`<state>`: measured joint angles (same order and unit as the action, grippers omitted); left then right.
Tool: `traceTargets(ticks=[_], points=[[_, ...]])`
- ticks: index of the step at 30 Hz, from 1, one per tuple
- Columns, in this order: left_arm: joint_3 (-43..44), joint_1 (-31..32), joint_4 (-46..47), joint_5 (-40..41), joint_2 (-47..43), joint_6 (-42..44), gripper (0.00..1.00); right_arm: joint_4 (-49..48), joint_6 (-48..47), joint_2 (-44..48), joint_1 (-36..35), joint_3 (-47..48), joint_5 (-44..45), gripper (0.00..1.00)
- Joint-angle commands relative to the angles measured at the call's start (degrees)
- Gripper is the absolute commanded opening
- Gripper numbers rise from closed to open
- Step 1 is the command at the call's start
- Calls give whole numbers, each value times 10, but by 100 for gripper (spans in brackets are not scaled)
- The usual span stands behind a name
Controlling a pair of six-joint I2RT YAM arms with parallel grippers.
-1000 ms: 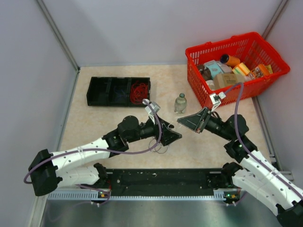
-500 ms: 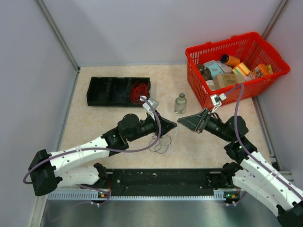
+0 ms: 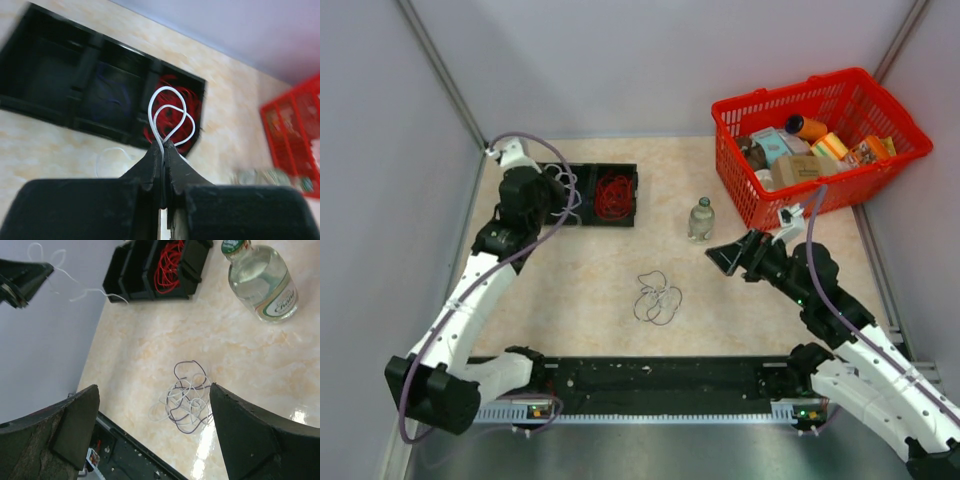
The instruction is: Untangle the cables
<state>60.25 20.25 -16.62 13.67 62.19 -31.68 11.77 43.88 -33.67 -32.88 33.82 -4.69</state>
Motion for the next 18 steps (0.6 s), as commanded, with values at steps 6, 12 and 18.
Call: traceTargets(ticks=[6, 12, 18], points=[[113, -173, 60, 72, 149, 10, 0, -1, -19, -6, -3, -10, -32, 89], [206, -215, 83, 21, 266, 24, 0, -10, -13, -12, -3, -24, -39, 89], [234, -224, 140, 11, 335, 72, 0, -13, -10, -14, -3, -28, -52, 88]])
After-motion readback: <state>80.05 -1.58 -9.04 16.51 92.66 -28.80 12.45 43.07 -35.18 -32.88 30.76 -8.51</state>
